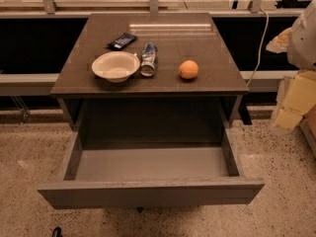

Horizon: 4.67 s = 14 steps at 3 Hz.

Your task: Place orange into top drawer

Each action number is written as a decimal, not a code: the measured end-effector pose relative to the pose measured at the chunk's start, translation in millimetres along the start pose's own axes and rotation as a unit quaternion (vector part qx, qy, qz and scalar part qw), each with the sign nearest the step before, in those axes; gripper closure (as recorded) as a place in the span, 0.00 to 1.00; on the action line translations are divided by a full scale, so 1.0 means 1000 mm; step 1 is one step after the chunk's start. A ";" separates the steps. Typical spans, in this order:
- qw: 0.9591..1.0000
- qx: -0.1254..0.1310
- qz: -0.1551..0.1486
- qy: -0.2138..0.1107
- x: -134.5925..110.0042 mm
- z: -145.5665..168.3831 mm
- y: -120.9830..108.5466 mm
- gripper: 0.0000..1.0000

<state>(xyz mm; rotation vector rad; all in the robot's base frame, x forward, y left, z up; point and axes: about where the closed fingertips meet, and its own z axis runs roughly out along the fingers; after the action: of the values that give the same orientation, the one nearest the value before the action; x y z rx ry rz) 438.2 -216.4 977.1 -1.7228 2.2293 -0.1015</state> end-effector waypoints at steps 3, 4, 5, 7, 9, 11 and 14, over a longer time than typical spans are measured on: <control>0.997 0.021 0.007 -0.074 -0.032 0.038 -0.071 0.00; 0.992 0.040 0.013 -0.117 -0.068 0.058 -0.135 0.00; 0.983 0.039 0.020 -0.176 -0.105 0.082 -0.178 0.00; 0.981 0.000 0.022 -0.193 -0.110 0.098 -0.177 0.00; 0.963 -0.038 0.049 -0.263 -0.120 0.171 -0.171 0.00; 0.961 -0.040 0.068 -0.267 -0.122 0.220 -0.163 0.19; 0.926 -0.075 0.094 -0.357 -0.132 0.222 -0.163 0.89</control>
Offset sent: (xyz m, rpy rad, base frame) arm 0.0472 0.0064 -0.0160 0.1670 -0.0472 -0.0187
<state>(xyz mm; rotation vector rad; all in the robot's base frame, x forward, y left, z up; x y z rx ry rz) 684.0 -104.3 834.9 -1.2992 1.8462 0.6521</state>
